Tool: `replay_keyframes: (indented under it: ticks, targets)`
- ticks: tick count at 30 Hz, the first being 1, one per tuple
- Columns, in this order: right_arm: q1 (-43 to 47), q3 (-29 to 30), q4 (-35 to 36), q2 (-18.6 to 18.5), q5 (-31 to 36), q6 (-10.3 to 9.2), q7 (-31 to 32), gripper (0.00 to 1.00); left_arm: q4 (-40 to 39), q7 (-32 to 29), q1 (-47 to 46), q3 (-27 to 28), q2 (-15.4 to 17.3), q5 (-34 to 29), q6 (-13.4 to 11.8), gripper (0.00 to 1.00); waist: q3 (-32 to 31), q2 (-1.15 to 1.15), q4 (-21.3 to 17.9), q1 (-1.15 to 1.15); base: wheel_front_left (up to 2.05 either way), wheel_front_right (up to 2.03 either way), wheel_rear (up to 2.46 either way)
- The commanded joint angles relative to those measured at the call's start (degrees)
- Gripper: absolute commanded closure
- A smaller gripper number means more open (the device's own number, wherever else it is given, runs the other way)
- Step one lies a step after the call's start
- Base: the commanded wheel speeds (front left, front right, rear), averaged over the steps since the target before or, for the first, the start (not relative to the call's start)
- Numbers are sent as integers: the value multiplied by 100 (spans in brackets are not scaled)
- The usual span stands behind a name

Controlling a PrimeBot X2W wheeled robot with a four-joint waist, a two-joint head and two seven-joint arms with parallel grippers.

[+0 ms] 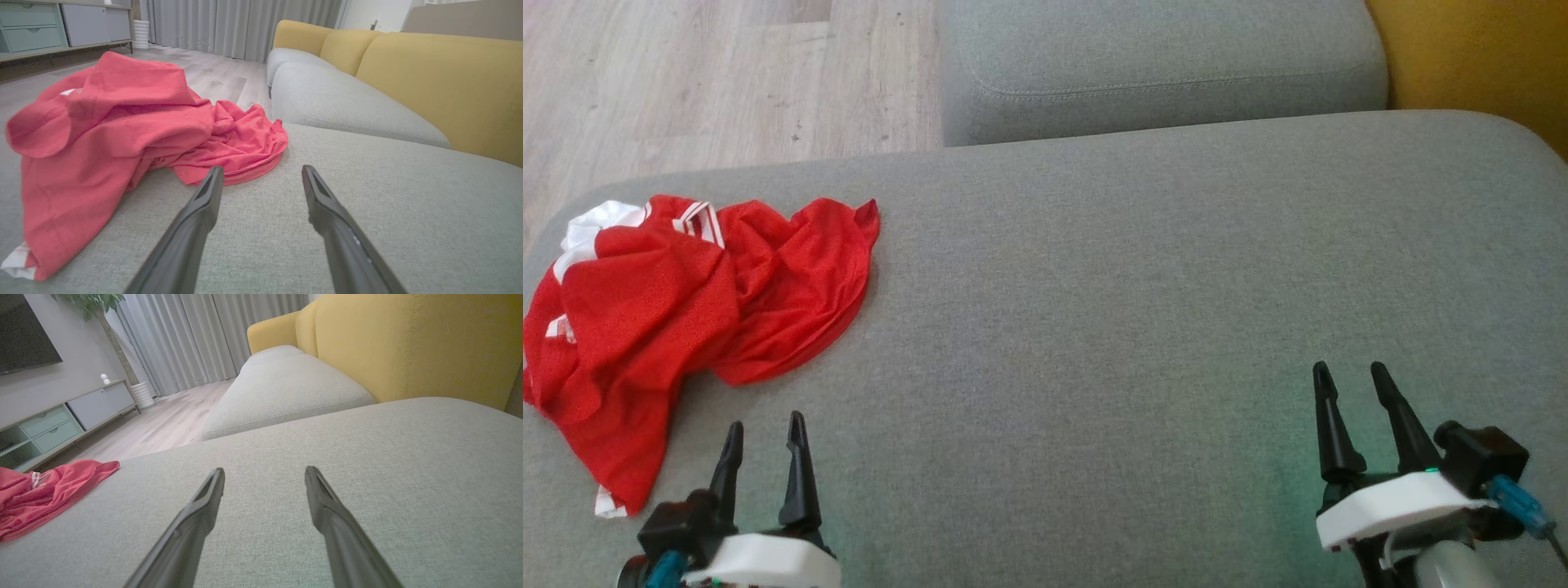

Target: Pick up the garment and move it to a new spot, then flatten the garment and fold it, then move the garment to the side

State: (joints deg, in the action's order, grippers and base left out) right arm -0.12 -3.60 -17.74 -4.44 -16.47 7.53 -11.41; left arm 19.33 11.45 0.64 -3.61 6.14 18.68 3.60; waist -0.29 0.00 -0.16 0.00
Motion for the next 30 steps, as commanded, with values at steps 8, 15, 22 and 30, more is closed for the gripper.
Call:
replay_keyframes:
  ticks: [8,15,22,30]
  targets:
    - [-65,-182,36,-100,422,-4,-205,0,21,201,-77,276,68,-459,89,0,-2,0,3,0,0,0,0]
    - [-55,-261,-68,-118,689,-4,-323,0,419,319,-89,374,-3,-573,202,0,-24,0,-14,0,0,0,0]
    - [-64,-350,-214,-152,493,-4,-359,0,627,355,-171,371,5,-537,284,0,-19,0,-30,0,0,0,0]
    - [-77,-302,-249,-199,286,-4,-359,0,629,355,-213,406,11,-511,313,0,-26,0,-54,0,0,0,0]
